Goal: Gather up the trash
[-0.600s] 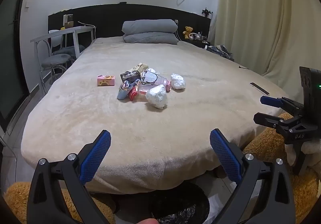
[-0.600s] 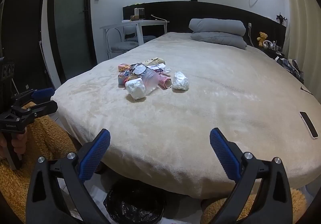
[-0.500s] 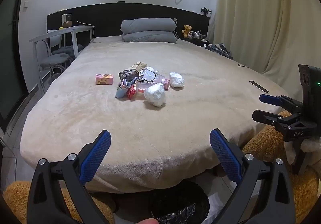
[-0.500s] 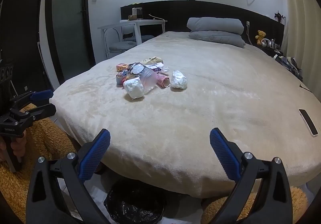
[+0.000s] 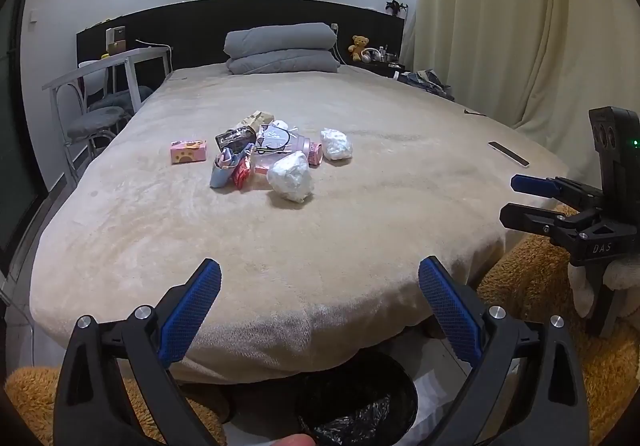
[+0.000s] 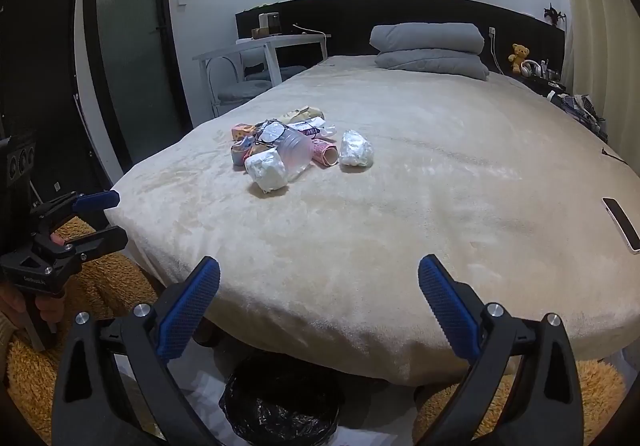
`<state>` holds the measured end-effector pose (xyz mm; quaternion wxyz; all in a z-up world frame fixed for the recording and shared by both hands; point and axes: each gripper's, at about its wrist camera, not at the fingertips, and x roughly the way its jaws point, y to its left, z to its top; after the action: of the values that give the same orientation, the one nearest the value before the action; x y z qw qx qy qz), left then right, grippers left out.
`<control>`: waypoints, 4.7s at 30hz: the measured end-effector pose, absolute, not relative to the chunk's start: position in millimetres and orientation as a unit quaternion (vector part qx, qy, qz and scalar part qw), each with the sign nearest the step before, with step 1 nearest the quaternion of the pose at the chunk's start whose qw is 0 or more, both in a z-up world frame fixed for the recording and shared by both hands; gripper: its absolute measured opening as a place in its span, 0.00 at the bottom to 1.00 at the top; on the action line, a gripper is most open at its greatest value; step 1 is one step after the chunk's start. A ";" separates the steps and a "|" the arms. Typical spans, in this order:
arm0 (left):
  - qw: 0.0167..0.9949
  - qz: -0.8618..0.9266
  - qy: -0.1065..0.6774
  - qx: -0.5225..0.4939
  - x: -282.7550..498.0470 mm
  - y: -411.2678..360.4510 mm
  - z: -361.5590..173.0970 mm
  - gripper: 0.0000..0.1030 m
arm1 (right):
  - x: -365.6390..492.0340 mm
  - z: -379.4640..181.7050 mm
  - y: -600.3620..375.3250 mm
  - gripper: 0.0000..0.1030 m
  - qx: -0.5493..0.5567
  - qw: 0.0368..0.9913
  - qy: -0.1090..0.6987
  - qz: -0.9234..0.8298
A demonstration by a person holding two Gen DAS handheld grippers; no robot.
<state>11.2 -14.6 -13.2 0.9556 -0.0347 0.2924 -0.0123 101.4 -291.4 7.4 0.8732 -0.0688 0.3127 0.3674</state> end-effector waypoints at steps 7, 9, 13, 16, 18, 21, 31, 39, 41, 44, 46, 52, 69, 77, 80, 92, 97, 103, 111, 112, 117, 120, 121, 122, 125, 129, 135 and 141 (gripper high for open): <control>0.954 -0.014 0.299 -0.029 9.9 -17.2 -16.8 0.94 | 103.8 4.9 -292.1 0.96 -0.067 0.873 0.318 0.364; 0.953 -0.011 0.301 -0.033 12.7 -16.6 -14.6 0.94 | 104.4 3.1 -289.1 0.96 -0.075 0.872 0.321 0.362; 0.955 -0.010 0.296 -0.037 10.7 -15.5 -12.5 0.94 | 107.6 1.4 -287.1 0.96 -0.078 0.871 0.326 0.359; 0.955 -0.008 0.295 -0.037 9.2 -14.8 -12.4 0.94 | 108.0 1.0 -284.6 0.96 -0.082 0.871 0.324 0.360; 0.954 -0.007 0.298 -0.036 10.0 -15.0 -12.6 0.94 | 108.2 0.9 -283.5 0.96 -0.083 0.871 0.323 0.361; 0.955 -0.005 0.295 -0.040 8.4 -13.4 -11.2 0.94 | 108.4 1.4 -282.4 0.96 -0.084 0.871 0.322 0.362; 0.957 -0.003 0.286 -0.048 7.0 -11.6 -7.4 0.94 | 104.4 5.7 -284.7 0.96 -0.078 0.869 0.311 0.377; 0.958 -0.008 0.282 -0.055 8.7 -11.1 -6.0 0.94 | 106.9 7.4 -287.1 0.96 -0.068 0.870 0.314 0.374; 0.958 -0.008 0.280 -0.055 8.5 -11.3 -5.8 0.94 | 106.1 7.3 -285.2 0.96 -0.072 0.870 0.313 0.374; 0.959 -0.009 0.279 -0.054 7.6 -11.7 -5.2 0.94 | 104.3 7.0 -284.0 0.96 -0.077 0.870 0.311 0.375; 0.959 -0.010 0.279 -0.056 7.1 -12.4 -4.9 0.94 | 103.9 7.0 -284.0 0.96 -0.078 0.870 0.310 0.376; 0.960 -0.012 0.274 -0.062 6.2 -12.2 -2.6 0.94 | 103.2 7.6 -280.5 0.96 -0.085 0.868 0.314 0.375; 0.956 -0.018 0.277 -0.097 14.8 1.9 0.4 0.94 | 125.7 9.0 -272.8 0.96 -0.063 0.856 0.337 0.388; 0.939 -0.033 0.314 -0.132 38.9 25.3 1.9 0.94 | 153.1 9.8 -258.0 0.96 -0.068 0.847 0.345 0.399; 0.936 -0.039 0.322 -0.140 48.5 35.0 4.4 0.94 | 168.2 12.2 -249.1 0.96 -0.073 0.846 0.342 0.402; 0.921 -0.042 0.346 -0.174 106.9 82.1 9.8 0.94 | 244.5 14.3 -208.2 0.96 -0.071 0.837 0.353 0.413; 0.907 -0.047 0.361 -0.212 141.4 108.6 5.8 0.93 | 282.4 6.5 -189.1 0.96 -0.055 0.823 0.379 0.419; 0.875 -0.067 0.393 -0.277 184.5 136.3 -16.3 0.93 | 321.5 -8.3 -169.7 0.96 -0.042 0.810 0.411 0.415; 0.832 -0.083 0.421 -0.350 224.6 169.2 -51.5 0.92 | 360.3 -34.5 -153.1 0.90 -0.031 0.787 0.453 0.417; 0.827 -0.083 0.426 -0.356 228.9 171.8 -56.1 0.89 | 364.2 -37.4 -151.5 0.90 -0.029 0.784 0.458 0.417; 0.810 -0.094 0.439 -0.378 244.4 182.8 -74.1 0.88 | 377.2 -47.1 -149.7 0.86 -0.016 0.774 0.474 0.420; 0.809 -0.099 0.445 -0.371 248.2 182.3 -78.8 0.88 | 382.6 -53.0 -150.9 0.78 -0.010 0.766 0.486 0.421; 0.809 -0.102 0.444 -0.371 248.3 182.5 -78.9 0.88 | 383.6 -55.3 -151.6 0.76 -0.009 0.763 0.491 0.421; 0.810 -0.103 0.444 -0.370 248.0 182.2 -78.7 0.87 | 386.4 -57.2 -151.5 0.74 -0.007 0.761 0.494 0.421; 0.813 -0.101 0.447 -0.360 244.4 181.3 -79.0 0.68 | 389.0 -59.2 -153.4 0.64 -0.006 0.758 0.499 0.420; 0.811 -0.113 0.445 -0.364 239.8 183.7 -81.5 0.52 | 392.0 -57.5 -155.5 0.50 -0.003 0.759 0.499 0.417; 0.821 -0.112 0.436 -0.351 238.1 177.7 -76.8 0.49 | 386.3 -52.9 -158.7 0.48 -0.008 0.766 0.491 0.414; 0.835 -0.103 0.418 -0.343 228.6 177.9 -65.3 0.49 | 378.0 -40.6 -171.3 0.48 0.007 0.777 0.479 0.408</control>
<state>228.6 177.9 -65.3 0.8346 -0.3434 0.4182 -0.1028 378.0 -171.3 -40.6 0.7771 0.0071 0.4793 0.4080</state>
